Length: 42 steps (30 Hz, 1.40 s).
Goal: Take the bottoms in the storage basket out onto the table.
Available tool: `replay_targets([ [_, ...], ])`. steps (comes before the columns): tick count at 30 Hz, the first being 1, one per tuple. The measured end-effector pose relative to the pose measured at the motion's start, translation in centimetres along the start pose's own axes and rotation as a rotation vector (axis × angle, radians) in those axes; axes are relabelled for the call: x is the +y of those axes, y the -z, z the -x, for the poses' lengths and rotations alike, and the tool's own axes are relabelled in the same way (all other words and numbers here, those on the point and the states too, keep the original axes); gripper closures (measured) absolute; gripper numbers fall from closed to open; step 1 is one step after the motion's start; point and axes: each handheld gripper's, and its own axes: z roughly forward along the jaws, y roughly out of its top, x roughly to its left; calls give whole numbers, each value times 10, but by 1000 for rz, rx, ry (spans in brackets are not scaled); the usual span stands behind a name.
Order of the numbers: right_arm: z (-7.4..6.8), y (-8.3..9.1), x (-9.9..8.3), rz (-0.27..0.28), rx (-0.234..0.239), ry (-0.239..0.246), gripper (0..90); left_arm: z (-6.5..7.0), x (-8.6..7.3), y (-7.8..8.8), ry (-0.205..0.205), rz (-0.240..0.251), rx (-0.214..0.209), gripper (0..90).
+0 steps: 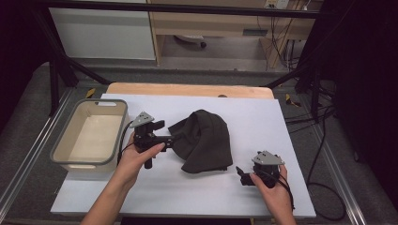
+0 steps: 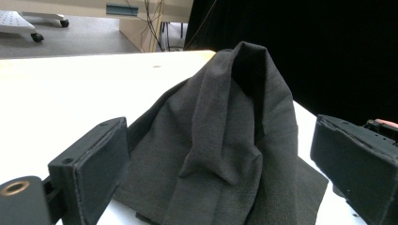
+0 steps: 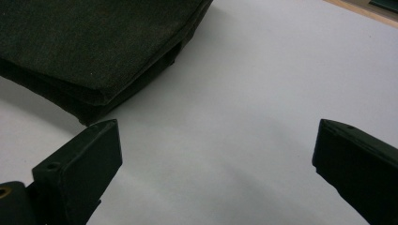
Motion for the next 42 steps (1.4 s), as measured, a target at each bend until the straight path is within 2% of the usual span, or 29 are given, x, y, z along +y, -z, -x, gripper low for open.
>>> replay_targets([
  [12, 0, 0, 0, 7, 1, 0, 23, -2, 9, 13, -16, 16, 1, 50],
  [21, -2, -1, 0, -1, 6, 14, 24, -11, 12, 23, -15, 29, 13, 50],
  [27, -1, 0, 0, 6, 8, 6, 22, -17, 15, 30, -14, 29, 34, 50],
  [31, -1, 0, 0, 0, 6, 5, 22, -19, 16, 32, -6, 28, 33, 50],
  [39, -1, 0, 0, 1, 7, 10, 23, -22, 18, 38, -30, 16, 45, 50],
  [42, -1, 0, 0, 0, 10, 11, 22, -24, 18, 40, -26, 15, 57, 40],
])
